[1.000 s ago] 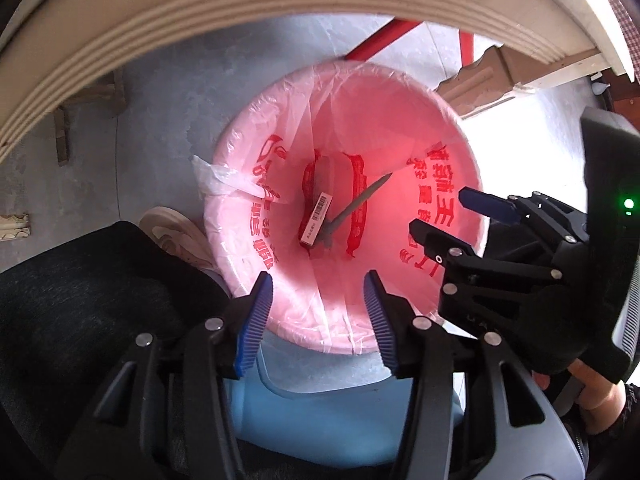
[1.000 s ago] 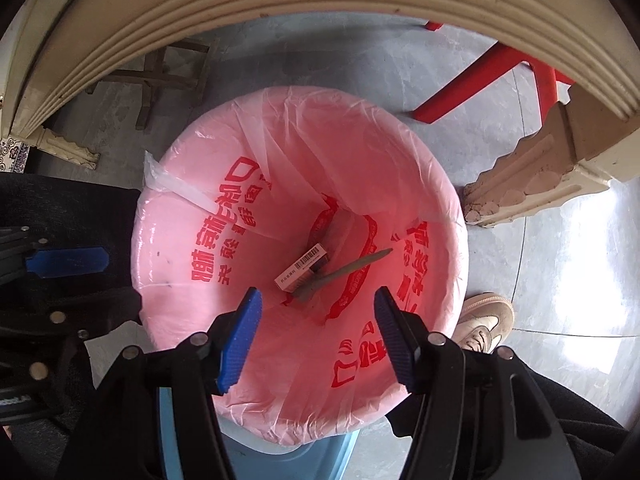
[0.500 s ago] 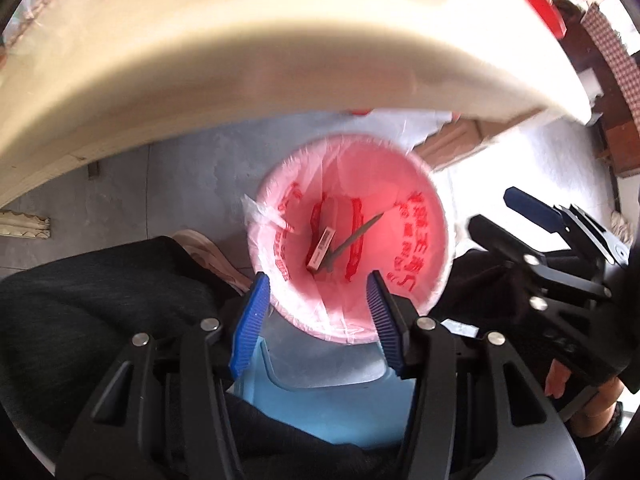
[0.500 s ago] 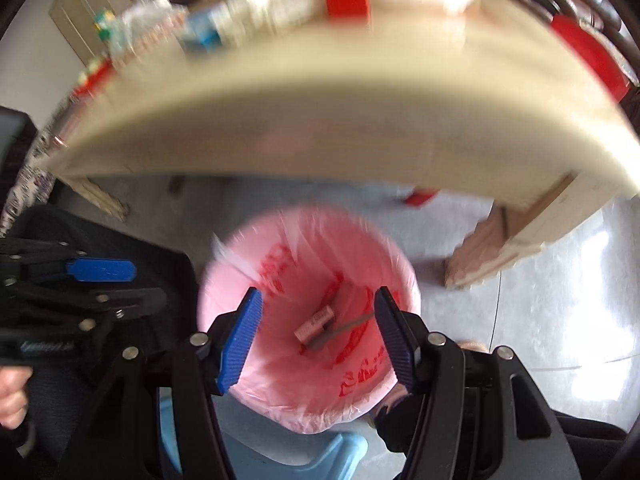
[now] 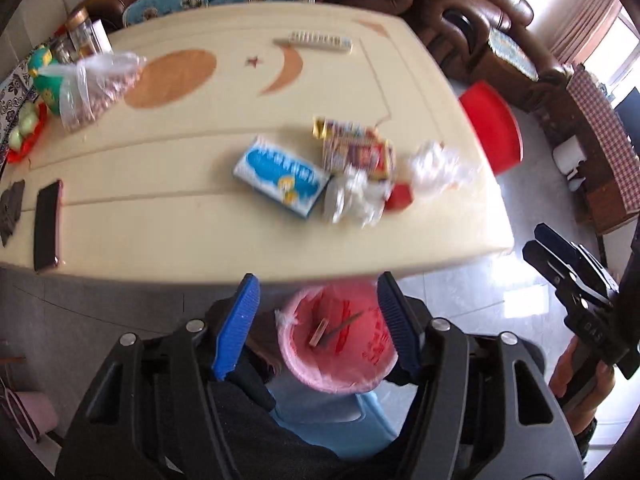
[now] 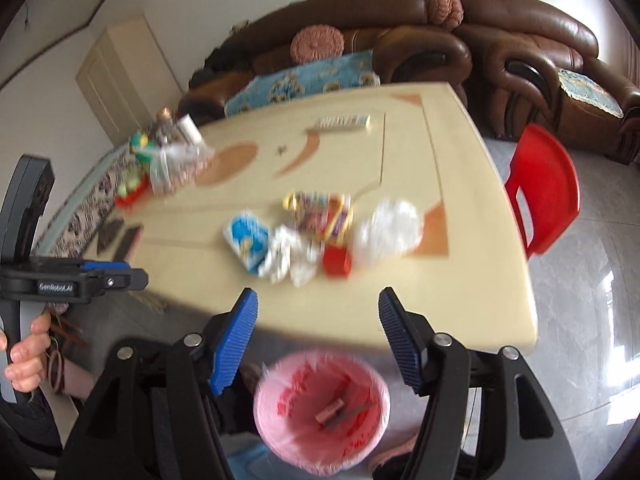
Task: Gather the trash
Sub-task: 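Move right tool toward clear plastic bag while left tool approaches blue medicine box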
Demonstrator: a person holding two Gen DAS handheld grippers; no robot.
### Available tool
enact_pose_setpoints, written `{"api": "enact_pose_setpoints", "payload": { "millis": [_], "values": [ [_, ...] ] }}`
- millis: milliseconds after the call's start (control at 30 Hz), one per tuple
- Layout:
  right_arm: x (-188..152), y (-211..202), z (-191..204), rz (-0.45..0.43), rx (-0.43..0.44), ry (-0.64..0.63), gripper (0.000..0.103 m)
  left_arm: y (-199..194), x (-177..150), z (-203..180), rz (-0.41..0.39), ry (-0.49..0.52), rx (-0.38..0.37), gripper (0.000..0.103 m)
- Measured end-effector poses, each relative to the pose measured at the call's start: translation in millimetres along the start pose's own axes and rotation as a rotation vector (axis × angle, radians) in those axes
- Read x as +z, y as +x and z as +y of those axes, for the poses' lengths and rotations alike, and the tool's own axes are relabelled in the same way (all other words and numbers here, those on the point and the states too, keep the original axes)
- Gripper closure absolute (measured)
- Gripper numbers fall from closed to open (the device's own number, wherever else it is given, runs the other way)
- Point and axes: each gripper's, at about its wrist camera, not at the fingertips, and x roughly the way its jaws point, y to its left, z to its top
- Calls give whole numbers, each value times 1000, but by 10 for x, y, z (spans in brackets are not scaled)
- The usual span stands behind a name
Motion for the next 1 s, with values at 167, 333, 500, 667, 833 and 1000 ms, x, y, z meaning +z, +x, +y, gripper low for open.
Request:
{"api": "enact_pose_setpoints", "payload": {
  "millis": [167,333,500,667,833,1000],
  "values": [
    [264,-2,-95,-3,3,23,41,-38,235,-32,12,-31,-3,41],
    [345,142,-198,21,11,45,41,261,401,19,82,-84,-17,41],
    [369,401,-297,70,14,52,41,676,531,132,167,-155,-30,41],
    [354,653,-434,112,29,86,41,974,637,236,218,-216,-38,41],
    [387,884,-556,140,39,109,41,1152,710,297,242,-253,-33,41],
    [410,1115,-619,170,52,119,41,1365,764,367,280,-298,-31,39]
  ]
}}
